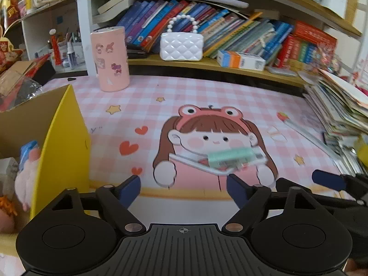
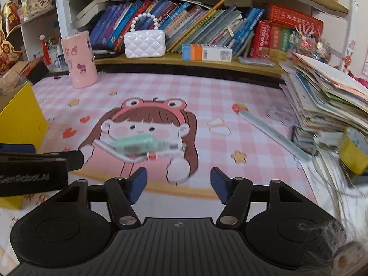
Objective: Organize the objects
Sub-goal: 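Grasp the white staple box with the right tool while the left tool grasps the mint-green stapler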
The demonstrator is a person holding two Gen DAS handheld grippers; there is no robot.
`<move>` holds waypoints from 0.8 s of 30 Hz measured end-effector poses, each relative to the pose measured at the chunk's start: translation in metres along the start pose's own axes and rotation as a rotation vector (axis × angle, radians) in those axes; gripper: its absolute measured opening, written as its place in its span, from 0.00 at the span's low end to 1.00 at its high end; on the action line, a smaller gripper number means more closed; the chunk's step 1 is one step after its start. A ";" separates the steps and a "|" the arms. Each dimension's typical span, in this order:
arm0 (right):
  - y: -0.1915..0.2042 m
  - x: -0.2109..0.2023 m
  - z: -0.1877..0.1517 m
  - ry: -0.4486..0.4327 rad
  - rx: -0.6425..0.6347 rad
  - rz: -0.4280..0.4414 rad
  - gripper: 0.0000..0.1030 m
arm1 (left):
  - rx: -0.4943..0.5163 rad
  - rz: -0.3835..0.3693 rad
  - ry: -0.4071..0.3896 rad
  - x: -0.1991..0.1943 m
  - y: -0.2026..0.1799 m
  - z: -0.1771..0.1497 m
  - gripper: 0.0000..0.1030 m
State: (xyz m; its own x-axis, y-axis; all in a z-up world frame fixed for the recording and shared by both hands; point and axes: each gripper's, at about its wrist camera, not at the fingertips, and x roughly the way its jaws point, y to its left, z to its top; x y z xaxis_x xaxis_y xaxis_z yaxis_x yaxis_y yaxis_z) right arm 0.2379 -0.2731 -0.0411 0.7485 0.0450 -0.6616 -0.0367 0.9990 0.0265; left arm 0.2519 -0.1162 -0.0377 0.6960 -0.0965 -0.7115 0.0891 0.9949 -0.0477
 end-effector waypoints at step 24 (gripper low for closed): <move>0.013 0.100 0.013 0.035 -0.123 0.075 0.66 | -0.088 0.003 0.052 0.043 0.006 0.029 0.77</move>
State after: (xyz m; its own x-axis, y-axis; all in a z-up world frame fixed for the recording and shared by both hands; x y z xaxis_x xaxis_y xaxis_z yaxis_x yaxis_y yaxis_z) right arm 0.3211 -0.2551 -0.0970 0.7169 0.1169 -0.6874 -0.1740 0.9846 -0.0141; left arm 0.3031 -0.1153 -0.0482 0.6584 -0.0942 -0.7467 0.0225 0.9942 -0.1056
